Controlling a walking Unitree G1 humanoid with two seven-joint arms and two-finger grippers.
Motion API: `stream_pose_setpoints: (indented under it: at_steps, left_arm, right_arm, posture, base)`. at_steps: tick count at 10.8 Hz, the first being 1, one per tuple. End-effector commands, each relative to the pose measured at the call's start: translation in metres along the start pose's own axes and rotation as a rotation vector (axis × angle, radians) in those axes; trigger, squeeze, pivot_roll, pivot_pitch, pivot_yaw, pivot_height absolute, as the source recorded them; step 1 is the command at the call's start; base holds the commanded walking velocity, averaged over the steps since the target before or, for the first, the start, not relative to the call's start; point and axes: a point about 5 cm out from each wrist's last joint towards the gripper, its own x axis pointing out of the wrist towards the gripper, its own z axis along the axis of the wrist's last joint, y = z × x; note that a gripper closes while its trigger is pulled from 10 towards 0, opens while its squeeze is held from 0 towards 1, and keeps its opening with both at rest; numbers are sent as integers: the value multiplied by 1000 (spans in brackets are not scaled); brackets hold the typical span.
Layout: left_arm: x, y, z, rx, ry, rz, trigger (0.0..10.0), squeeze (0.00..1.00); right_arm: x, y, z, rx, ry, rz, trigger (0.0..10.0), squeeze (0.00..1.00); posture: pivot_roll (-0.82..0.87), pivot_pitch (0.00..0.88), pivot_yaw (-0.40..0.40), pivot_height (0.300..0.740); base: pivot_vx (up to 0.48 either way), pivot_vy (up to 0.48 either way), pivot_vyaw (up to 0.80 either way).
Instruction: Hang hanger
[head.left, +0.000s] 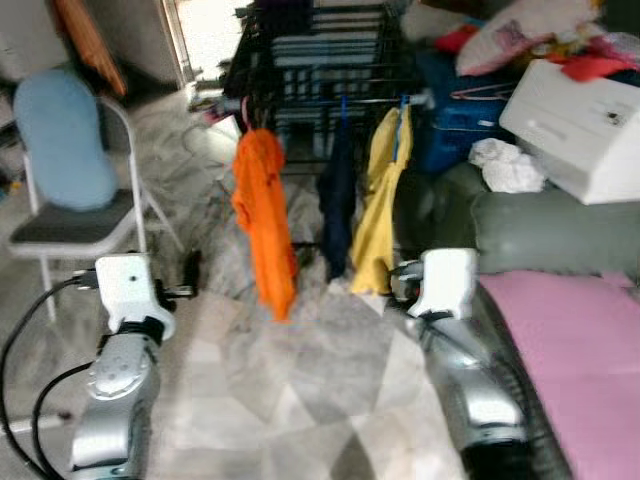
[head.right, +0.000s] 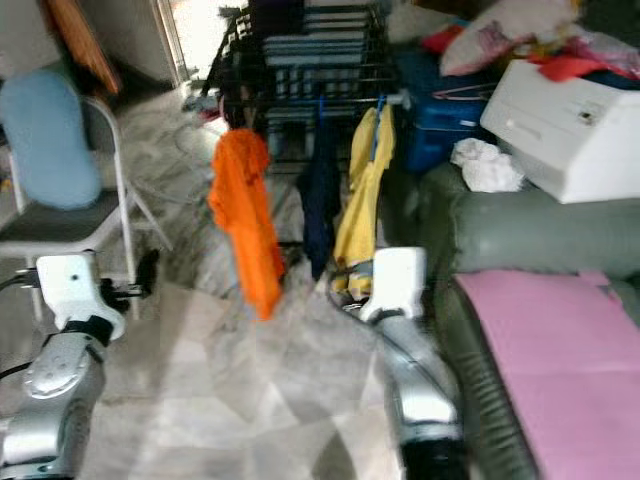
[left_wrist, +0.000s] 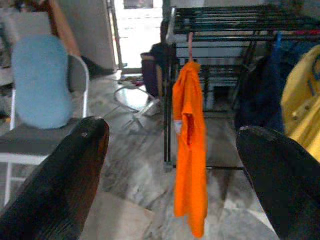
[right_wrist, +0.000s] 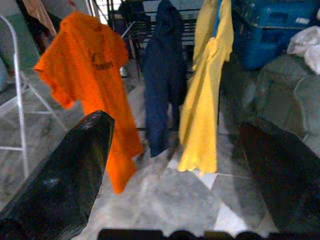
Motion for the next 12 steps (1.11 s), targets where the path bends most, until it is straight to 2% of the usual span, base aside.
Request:
stream_pose_setpoints:
  at_steps: [1,3,5,6,8,9,10,11,12]
  left_arm:
    - [0,-5,1,-3,0,-15,10000,0]
    - [-3,-8,-3,-7,15,-19,10000,0]
    - [-9,-9,-12,-19,41,0,10000,0]
    - [-16,-8,-22,-22,57,10,10000,0]
    - [-15,-11,-27,-38,64,10,10000,0]
    - [-14,-12,-29,-45,66,14,10000,0]
    - [-12,-13,-35,-52,76,21,10000,0]
    - [-8,-16,-32,-58,59,11,10000,0]
    - [-3,-17,-26,-58,38,17,10000,0]
  right_arm:
    - [0,-9,6,-15,-27,-38,10000,0]
    - [-2,-14,6,1,-28,-17,10000,0]
    - [-4,-24,1,-23,-24,-75,10000,0]
    - [-3,-27,-2,-39,-16,-107,10000,0]
    - [1,-21,-1,-20,-33,-93,10000,0]
    - [1,-19,-6,3,-28,-85,9333,0]
    - [0,-14,-17,8,4,-75,0,0]
    - [0,-11,-18,1,6,-55,0,0]
    - [4,-11,-9,-13,-24,-43,2588,0]
  posture:
    - [-35,23,68,740]
    - [-40,19,72,740]
    - [-46,0,64,740]
    - [-46,0,64,740]
    - [-37,0,66,740]
    - [-24,0,61,740]
    - [-18,0,48,740]
    - [-20,0,45,740]
    - [-28,0,46,740]
  base:
    - [0,480,0]
    - [0,480,0]
    - [0,394,0]
    - [0,0,0]
    - [0,0,0]
    - [0,0,0]
    - [0,0,0]
    - [0,0,0]
    - [0,0,0]
